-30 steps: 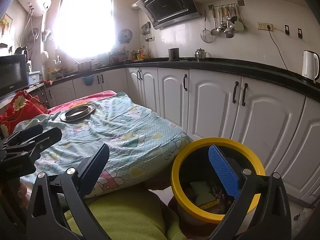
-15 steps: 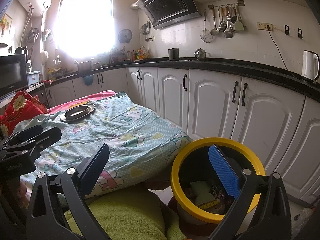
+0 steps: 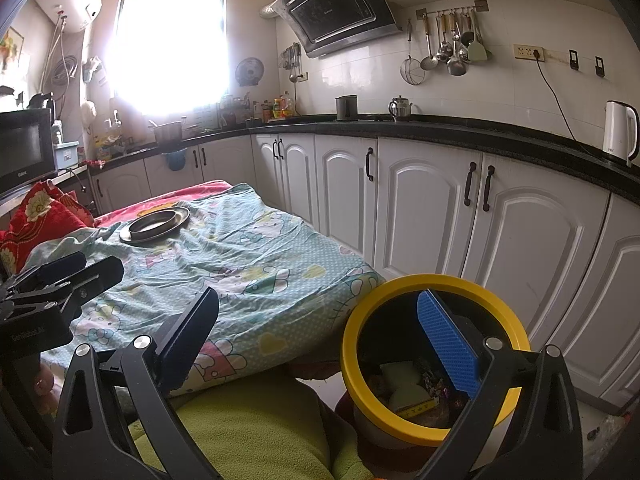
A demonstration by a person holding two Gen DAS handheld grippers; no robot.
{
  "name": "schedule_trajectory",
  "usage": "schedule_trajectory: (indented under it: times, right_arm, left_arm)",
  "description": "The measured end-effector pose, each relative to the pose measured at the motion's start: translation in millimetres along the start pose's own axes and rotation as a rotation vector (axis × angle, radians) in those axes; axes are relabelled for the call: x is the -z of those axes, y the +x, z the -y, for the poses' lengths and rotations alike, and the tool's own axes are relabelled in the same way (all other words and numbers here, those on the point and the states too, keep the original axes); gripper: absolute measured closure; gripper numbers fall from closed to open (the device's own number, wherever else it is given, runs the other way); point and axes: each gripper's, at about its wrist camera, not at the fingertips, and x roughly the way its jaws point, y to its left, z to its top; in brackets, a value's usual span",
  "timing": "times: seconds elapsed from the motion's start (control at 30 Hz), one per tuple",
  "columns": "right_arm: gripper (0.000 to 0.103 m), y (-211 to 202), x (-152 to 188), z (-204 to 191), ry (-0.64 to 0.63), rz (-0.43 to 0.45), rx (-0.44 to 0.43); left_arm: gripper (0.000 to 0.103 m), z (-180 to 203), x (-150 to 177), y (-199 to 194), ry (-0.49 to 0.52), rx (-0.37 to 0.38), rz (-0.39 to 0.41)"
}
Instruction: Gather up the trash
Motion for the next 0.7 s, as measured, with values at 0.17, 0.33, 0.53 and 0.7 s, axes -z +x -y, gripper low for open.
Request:
schedule_trajectory:
  times: [0.17, 0.33, 0.53, 0.7]
  right_arm:
    - [0.006, 0.1, -0.1, 0.1, 0.001, -0.001, 0.001]
    - [0.006, 0.4, -0.4, 0.6, 0.002, -0.001, 0.001]
    - [0.006, 3.9, -1.0, 4.9, 0.000, -0.018, 0.005]
    - [0.006, 21.0, -15.4, -22.3, -0.053, -0.065, -0.070]
  left_arm:
    - [0.011, -0.4, -0.2, -0.1, -0.001, 0.001, 0.000]
    - [0.011, -0.4, 1.7, 1.1, -0.006, 0.005, -0.010]
    - [0.011, -12.6, 4.0, 4.9, -0.045, -0.012, -0.045]
    - [0.011, -77.1, 7.3, -4.9, -0.151, -0.145, -0.115]
